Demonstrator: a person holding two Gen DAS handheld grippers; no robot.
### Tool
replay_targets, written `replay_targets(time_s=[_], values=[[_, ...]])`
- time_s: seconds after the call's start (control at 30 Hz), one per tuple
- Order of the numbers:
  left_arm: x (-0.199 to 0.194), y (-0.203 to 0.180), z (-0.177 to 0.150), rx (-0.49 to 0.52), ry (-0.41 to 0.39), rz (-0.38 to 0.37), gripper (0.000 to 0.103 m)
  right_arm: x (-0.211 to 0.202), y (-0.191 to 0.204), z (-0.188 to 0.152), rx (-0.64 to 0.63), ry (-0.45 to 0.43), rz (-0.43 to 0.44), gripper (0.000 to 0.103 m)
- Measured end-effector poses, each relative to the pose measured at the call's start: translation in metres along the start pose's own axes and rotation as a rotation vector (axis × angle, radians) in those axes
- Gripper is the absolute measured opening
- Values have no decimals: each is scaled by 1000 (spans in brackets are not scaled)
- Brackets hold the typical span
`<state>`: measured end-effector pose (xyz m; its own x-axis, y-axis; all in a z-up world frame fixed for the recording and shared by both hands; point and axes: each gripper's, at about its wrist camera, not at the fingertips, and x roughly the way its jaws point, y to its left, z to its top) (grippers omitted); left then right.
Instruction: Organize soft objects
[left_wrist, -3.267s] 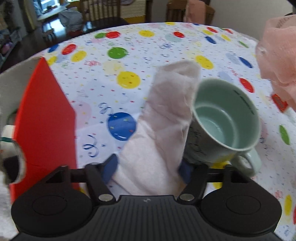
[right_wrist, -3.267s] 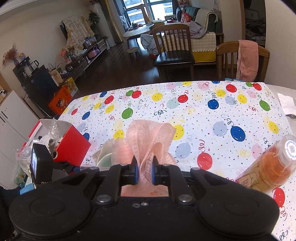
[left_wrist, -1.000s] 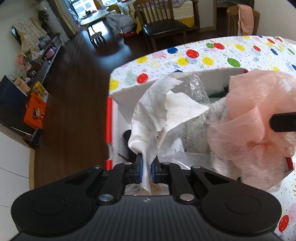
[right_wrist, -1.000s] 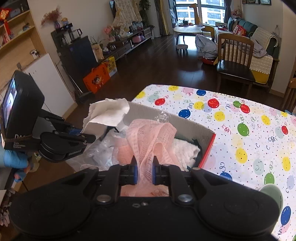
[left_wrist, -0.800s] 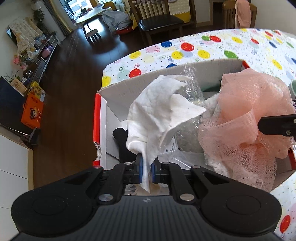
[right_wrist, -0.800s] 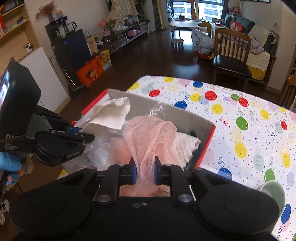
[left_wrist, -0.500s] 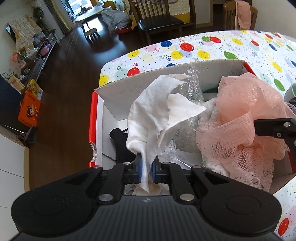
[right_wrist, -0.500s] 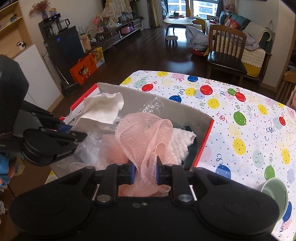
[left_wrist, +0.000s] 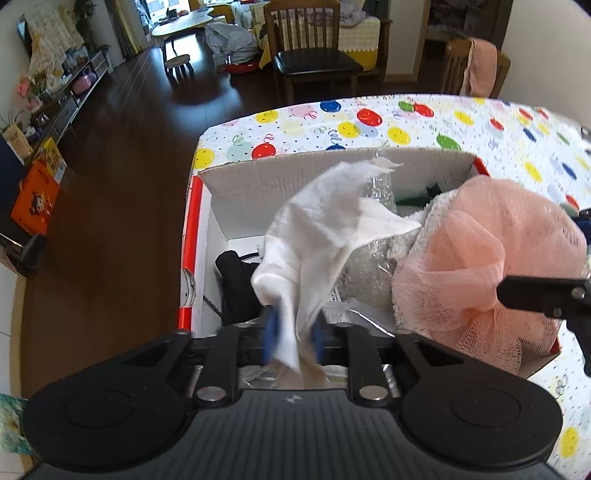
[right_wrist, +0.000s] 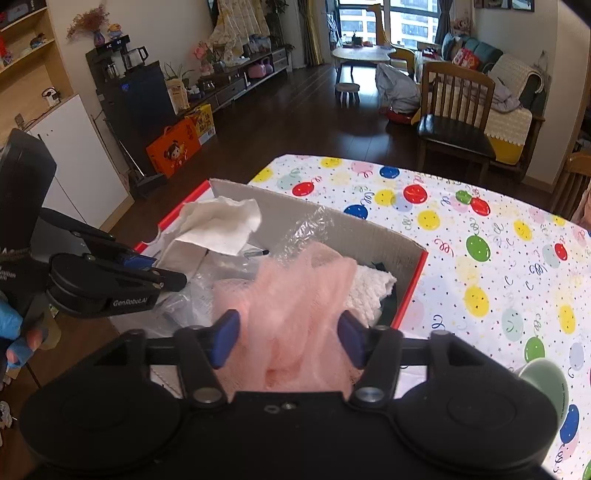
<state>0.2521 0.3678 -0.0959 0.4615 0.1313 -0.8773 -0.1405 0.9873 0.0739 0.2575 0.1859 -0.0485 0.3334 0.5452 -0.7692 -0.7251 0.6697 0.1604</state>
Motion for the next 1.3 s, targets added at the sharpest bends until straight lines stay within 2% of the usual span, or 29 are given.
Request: replay_targets(time_s=[0.07, 0.1, 0.37, 0.67, 0.9, 0.97, 1.13, 1.2, 1.27, 1.3], values=[[-3, 4, -2, -22, -10, -12, 77, -2, 0, 0, -2, -6, -2, 64], [-6, 6, -3, -33, -17, -15, 82, -3, 1, 0, -3, -10, -2, 64], [-31, 21, -13, -134, -98, -74, 82, -21, -2, -2, 1, -60, -17, 83], [-76, 10, -28, -131, -222, -69, 82, -60, 1, -7, -42, -151, 9, 94], [-110, -2, -41, -114, -306, -57, 83, -96, 4, -16, -65, -263, 33, 100], [-120, -5, -44, -121, -326, -61, 87, -105, 5, -19, -67, -291, 33, 102], [-137, -14, -55, -121, -368, -48, 88, -122, 6, -28, -65, -346, 31, 103], [-144, -19, -61, -113, -379, -42, 90, -125, 7, -32, -63, -364, 25, 103], [-151, -23, -66, -111, -396, -50, 100, -129, 8, -36, -61, -377, 23, 103], [-153, -24, -68, -112, -401, -54, 100, -130, 8, -39, -57, -385, 21, 103]])
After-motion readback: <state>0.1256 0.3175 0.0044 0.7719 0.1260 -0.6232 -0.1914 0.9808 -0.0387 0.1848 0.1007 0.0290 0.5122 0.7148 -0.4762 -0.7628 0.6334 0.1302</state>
